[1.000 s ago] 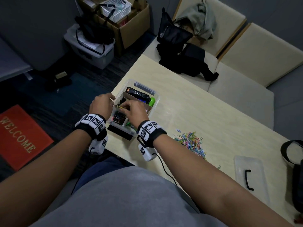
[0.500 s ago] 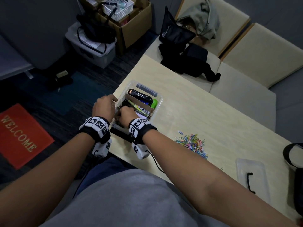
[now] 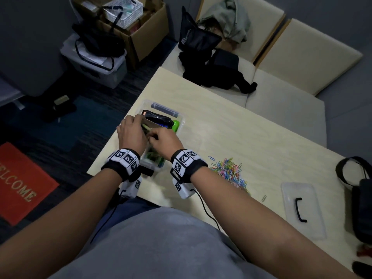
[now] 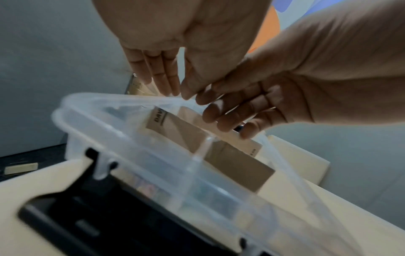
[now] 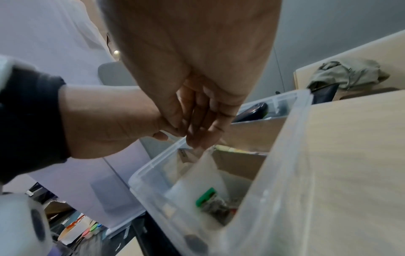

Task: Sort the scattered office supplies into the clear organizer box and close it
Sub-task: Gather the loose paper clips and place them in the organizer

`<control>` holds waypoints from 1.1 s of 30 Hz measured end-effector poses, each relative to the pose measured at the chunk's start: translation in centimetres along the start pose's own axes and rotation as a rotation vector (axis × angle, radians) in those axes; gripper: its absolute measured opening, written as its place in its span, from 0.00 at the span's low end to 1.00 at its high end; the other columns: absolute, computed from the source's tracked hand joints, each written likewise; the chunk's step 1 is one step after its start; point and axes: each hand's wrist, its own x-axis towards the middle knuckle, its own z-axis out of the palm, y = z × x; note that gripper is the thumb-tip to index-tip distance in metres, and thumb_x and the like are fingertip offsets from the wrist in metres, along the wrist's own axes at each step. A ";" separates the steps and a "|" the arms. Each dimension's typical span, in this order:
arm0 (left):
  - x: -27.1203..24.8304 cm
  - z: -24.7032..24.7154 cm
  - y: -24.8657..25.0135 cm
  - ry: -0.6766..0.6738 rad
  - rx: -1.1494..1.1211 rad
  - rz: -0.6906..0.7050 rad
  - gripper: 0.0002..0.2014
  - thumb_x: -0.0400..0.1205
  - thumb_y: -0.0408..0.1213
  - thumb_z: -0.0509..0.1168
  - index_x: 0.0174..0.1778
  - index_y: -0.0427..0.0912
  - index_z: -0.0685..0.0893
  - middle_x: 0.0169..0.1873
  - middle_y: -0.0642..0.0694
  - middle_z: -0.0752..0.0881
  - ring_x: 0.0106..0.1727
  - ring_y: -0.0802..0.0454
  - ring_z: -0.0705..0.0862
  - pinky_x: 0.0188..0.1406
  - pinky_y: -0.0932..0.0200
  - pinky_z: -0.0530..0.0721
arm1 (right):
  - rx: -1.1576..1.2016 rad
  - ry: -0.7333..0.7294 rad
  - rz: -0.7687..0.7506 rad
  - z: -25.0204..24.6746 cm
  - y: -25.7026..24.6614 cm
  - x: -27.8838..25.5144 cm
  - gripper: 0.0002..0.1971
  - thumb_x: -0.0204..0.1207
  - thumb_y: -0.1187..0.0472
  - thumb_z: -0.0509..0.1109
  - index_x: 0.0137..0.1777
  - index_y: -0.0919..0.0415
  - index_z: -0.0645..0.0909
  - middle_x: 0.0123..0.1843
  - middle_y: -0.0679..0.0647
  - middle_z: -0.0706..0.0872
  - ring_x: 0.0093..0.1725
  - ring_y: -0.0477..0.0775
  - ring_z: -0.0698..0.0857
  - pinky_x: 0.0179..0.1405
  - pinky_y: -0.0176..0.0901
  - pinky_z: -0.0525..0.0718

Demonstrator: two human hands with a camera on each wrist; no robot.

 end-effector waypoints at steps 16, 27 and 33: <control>-4.4 8.0 11.0 -0.401 0.073 0.557 0.19 0.78 0.32 0.68 0.66 0.41 0.80 0.56 0.37 0.80 0.55 0.34 0.81 0.55 0.43 0.79 | -0.258 0.161 0.268 -5.1 17.1 -10.5 0.15 0.81 0.60 0.64 0.66 0.55 0.81 0.61 0.56 0.82 0.60 0.59 0.82 0.54 0.53 0.84; -8.5 14.6 11.3 -0.860 0.501 0.314 0.40 0.68 0.42 0.82 0.68 0.40 0.64 0.62 0.36 0.71 0.56 0.32 0.83 0.52 0.42 0.82 | -0.334 0.019 0.590 -6.5 26.7 -15.0 0.26 0.80 0.53 0.68 0.76 0.59 0.70 0.71 0.62 0.72 0.70 0.66 0.73 0.62 0.56 0.79; -9.1 16.4 11.9 -0.906 0.365 0.338 0.34 0.71 0.31 0.77 0.66 0.39 0.63 0.57 0.34 0.70 0.46 0.30 0.86 0.37 0.47 0.78 | -0.295 0.029 0.625 -6.0 29.0 -15.6 0.30 0.79 0.49 0.71 0.76 0.61 0.66 0.69 0.62 0.71 0.67 0.66 0.75 0.60 0.56 0.81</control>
